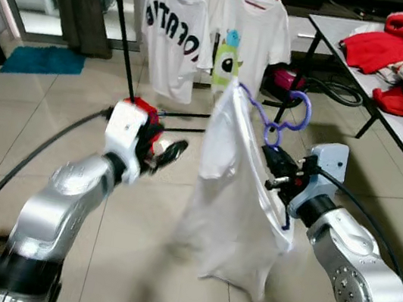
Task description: Hang hanger
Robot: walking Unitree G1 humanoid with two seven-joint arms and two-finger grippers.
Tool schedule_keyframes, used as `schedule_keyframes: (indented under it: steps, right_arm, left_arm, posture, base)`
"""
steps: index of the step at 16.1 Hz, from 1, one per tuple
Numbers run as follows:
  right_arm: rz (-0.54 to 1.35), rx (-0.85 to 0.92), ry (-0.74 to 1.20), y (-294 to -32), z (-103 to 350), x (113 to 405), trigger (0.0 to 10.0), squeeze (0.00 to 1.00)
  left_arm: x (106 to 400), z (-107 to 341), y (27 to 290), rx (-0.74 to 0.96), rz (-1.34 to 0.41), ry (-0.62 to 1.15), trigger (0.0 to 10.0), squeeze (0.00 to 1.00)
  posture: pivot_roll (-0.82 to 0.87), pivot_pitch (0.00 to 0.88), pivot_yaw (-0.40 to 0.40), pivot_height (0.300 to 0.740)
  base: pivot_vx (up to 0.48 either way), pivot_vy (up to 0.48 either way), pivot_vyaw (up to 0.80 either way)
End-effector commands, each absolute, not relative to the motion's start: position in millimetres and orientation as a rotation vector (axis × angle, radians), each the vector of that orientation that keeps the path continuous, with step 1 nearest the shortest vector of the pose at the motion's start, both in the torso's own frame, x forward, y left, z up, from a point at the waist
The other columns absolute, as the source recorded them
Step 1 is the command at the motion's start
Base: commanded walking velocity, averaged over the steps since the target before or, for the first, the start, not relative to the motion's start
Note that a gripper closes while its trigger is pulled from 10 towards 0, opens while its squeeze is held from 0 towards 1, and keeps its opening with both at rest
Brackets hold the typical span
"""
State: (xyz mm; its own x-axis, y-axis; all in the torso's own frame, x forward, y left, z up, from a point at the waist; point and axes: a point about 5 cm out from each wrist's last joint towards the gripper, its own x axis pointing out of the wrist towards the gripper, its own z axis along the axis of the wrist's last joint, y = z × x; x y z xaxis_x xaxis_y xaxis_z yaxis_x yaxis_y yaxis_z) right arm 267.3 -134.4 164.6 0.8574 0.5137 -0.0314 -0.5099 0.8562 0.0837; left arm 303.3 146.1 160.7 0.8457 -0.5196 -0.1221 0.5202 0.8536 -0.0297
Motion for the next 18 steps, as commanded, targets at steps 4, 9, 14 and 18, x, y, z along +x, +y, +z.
schedule_keyframes:
  steps: [4,9,14,18]
  right_arm:
    - [0.718,0.080,-0.007,-119.3,183.1,263.6,10.0,0.00]
    - [0.807,0.164,-0.027,-113.3,189.7,257.7,10.0,0.00]
    - [0.833,0.193,-0.031,-115.4,191.3,256.0,10.0,0.00]
    - [0.771,0.225,-0.003,-122.1,186.5,261.6,10.0,0.00]
  left_arm:
    - [327.2,179.2,134.8,-0.010,-0.552,0.071,10.0,0.00]
    - [338.5,182.4,127.6,-0.069,-0.446,0.074,0.0,0.00]
    - [340.8,184.5,123.0,-0.081,-0.406,0.048,0.0,0.00]
    - [338.7,181.0,121.0,-0.058,-0.366,0.067,0.0,0.00]
  posture:
    - [-0.08,0.009,-0.020,0.740]
    - [-0.10,0.023,-0.004,0.740]
    - [-0.10,0.020,0.000,0.740]
    - [-0.10,0.026,-0.001,0.740]
  base:
    - [0.000,0.000,0.00]
    - [0.000,0.000,0.00]
    - [0.000,0.000,0.00]
    - [0.000,0.000,0.00]
